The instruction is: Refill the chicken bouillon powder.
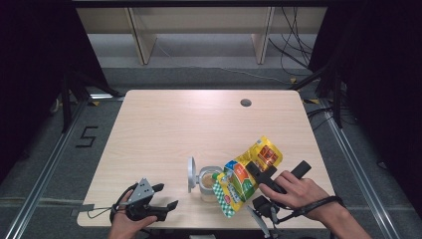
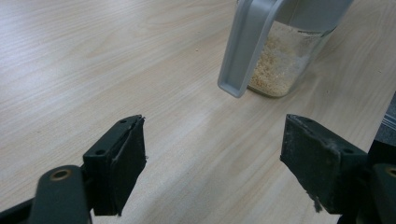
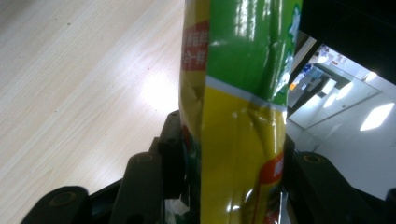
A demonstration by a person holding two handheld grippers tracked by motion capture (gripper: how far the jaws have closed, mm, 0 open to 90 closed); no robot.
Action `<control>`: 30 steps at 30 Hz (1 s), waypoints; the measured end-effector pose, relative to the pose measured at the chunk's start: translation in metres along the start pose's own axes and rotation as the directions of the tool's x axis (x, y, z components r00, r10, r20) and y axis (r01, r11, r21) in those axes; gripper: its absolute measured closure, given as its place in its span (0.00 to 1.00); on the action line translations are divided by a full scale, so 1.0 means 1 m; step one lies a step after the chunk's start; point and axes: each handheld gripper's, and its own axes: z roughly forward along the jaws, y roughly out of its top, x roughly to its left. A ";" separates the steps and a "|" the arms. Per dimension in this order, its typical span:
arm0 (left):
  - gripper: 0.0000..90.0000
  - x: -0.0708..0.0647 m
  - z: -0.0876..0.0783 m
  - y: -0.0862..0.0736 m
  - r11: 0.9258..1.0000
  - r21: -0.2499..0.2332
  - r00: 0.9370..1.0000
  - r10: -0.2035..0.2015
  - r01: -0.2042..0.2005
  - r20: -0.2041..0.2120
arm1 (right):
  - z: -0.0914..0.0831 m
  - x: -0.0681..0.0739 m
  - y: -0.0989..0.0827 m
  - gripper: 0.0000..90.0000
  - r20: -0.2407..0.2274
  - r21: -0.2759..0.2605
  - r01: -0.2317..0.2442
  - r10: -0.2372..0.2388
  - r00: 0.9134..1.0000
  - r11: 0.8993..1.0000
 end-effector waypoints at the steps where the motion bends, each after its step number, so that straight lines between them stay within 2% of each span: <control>1: 0.24 0.000 0.000 0.000 1.000 0.003 1.000 -0.003 0.003 0.001 | 0.000 0.000 0.000 0.68 0.000 -0.001 -0.001 0.001 1.000 1.000; 6: 0.24 0.000 0.000 0.000 1.000 0.000 1.000 -0.001 0.001 0.000 | 0.000 0.000 -0.001 0.69 0.004 -0.002 0.002 -0.002 1.000 1.000; 8: 0.24 0.000 0.000 0.000 1.000 0.000 1.000 0.001 -0.001 0.001 | 0.000 -0.004 -0.002 0.69 0.017 -0.015 0.044 -0.044 0.999 0.999; 10: 0.24 0.000 0.000 0.000 1.000 0.002 1.000 -0.001 0.001 0.000 | -0.001 -0.003 -0.002 0.69 0.020 -0.017 0.042 -0.042 0.999 0.999; 15: 0.24 0.000 0.001 0.000 1.000 0.007 1.000 -0.003 0.003 -0.003 | -0.001 -0.001 -0.002 0.69 0.024 -0.023 0.032 -0.031 0.999 0.999; 16: 0.24 -0.002 0.001 -0.001 1.000 -0.003 1.000 -0.020 0.021 0.002 | -0.002 0.001 -0.002 0.69 0.022 -0.014 0.005 -0.005 1.000 1.000; 17: 0.24 -0.002 0.002 -0.001 1.000 -0.003 1.000 -0.022 0.022 0.002 | -0.002 0.002 -0.002 0.69 0.021 -0.013 -0.008 0.008 1.000 1.000; 20: 0.24 -0.001 0.002 0.000 1.000 -0.003 1.000 -0.012 0.012 0.002 | -0.001 0.003 -0.003 0.69 0.018 -0.015 -0.017 0.017 1.000 1.000; 21: 0.24 0.000 0.001 0.000 1.000 0.008 1.000 0.006 -0.006 -0.002 | 0.000 0.003 -0.003 0.69 0.017 -0.016 -0.020 0.020 1.000 1.000; 22: 0.24 0.000 0.001 0.000 1.000 0.008 1.000 0.004 -0.004 -0.002 | 0.001 0.004 -0.004 0.69 0.021 -0.013 -0.036 0.036 0.999 0.999; 24: 0.24 0.000 0.000 0.000 1.000 0.007 1.000 0.003 -0.003 -0.003 | 0.002 0.005 -0.005 0.69 0.015 -0.022 -0.030 0.031 0.999 0.999; 25: 0.24 -0.001 0.001 -0.001 1.000 0.004 1.000 -0.027 0.027 -0.003 | 0.003 0.005 -0.006 0.69 0.013 -0.021 -0.028 0.029 1.000 0.999; 30: 0.24 -0.001 0.002 0.000 1.000 -0.002 1.000 -0.010 0.010 0.003 | 0.006 0.007 -0.007 0.70 0.014 -0.021 -0.042 0.043 0.999 0.999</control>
